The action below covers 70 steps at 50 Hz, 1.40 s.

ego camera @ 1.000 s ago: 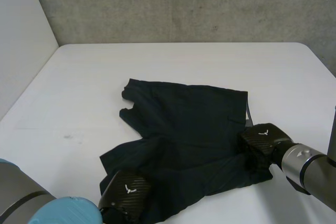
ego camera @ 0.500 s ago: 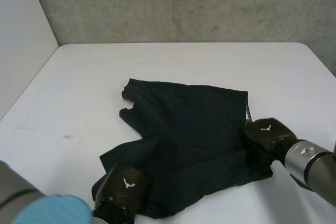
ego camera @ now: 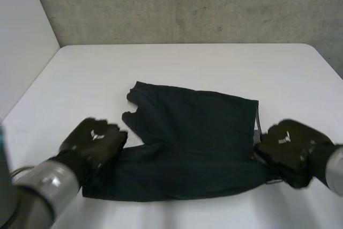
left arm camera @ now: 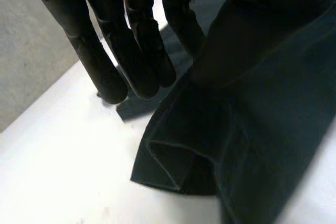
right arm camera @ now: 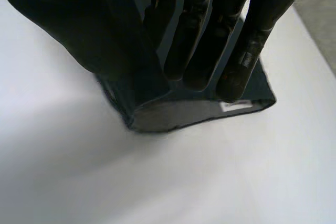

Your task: Fold the shorts.

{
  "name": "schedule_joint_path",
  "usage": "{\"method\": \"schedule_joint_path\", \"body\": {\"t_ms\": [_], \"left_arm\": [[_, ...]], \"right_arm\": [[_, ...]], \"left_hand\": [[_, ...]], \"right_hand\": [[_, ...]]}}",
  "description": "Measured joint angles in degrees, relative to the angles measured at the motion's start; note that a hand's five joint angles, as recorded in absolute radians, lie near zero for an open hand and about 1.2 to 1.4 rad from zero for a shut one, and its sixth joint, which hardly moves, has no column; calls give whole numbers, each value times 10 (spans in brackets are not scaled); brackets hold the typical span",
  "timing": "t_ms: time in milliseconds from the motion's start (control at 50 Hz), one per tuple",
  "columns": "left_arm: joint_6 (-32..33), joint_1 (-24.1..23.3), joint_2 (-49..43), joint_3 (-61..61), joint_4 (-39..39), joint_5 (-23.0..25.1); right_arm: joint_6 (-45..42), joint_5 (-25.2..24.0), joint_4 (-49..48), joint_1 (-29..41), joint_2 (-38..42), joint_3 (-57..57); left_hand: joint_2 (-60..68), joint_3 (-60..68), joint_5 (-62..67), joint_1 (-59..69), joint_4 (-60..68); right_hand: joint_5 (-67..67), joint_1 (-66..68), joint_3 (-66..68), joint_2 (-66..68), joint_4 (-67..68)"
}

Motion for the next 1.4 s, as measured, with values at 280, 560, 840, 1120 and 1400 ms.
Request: {"method": "schedule_joint_path", "body": {"t_ms": [280, 560, 840, 1120, 1400], "left_arm": [[1, 1, -233, 213, 102, -18], [-8, 10, -265, 228, 67, -22], [-8, 21, -250, 227, 12, -25], [-9, 45, -374, 337, -20, -29], [1, 56, -376, 609, 50, -52]], "right_arm": [[106, 61, -89, 41, 194, -137], [116, 81, -158, 48, 226, -117], [116, 77, -158, 50, 221, -102], [115, 77, -162, 51, 218, -98], [141, 138, -330, 75, 264, -313]], "left_hand": [[0, 0, 3, 1, 0], [-351, -346, -343, -313, -351], [-393, -386, -388, -358, -397], [-20, -23, -31, 8, -23], [-1, -3, -28, 8, -2]], "right_hand": [[0, 0, 0, 0, 0], [0, 0, 0, 0, 0], [0, 0, 0, 0, 0], [5, 0, 0, 0, 0], [5, 0, 0, 0, 0]]}}
